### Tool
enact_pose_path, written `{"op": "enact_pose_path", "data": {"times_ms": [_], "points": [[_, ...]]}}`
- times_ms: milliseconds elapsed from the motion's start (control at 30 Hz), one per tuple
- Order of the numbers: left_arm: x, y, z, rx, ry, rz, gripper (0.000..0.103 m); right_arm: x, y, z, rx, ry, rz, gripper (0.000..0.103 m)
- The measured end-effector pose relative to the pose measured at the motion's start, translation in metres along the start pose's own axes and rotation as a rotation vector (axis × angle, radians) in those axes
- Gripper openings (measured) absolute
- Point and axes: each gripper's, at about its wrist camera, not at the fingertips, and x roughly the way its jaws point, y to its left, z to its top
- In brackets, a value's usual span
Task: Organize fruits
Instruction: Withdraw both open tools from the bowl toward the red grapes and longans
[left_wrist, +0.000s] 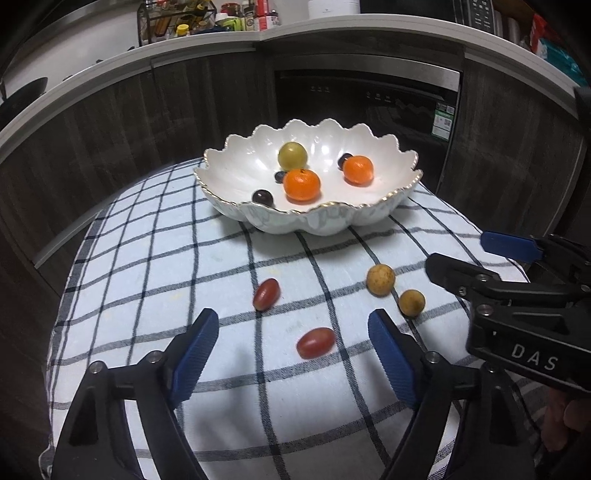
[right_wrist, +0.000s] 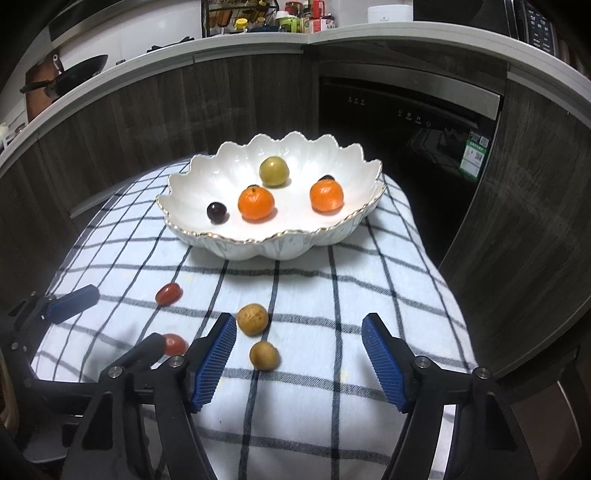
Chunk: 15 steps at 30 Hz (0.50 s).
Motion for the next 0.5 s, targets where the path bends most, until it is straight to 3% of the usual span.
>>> {"op": "enact_pose_path", "data": {"times_ms": [300, 500], "points": [[0.011, -0.007, -0.008, 0.024, 0.018, -0.010, 0.063, 0.010, 0.004, -0.006, -0.006, 0.029, 0.032, 0.068], [0.017, -0.008, -0.011, 0.027, 0.031, -0.031, 0.056, 0.018, 0.006, -0.008, -0.009, 0.052, 0.051, 0.061]]}}
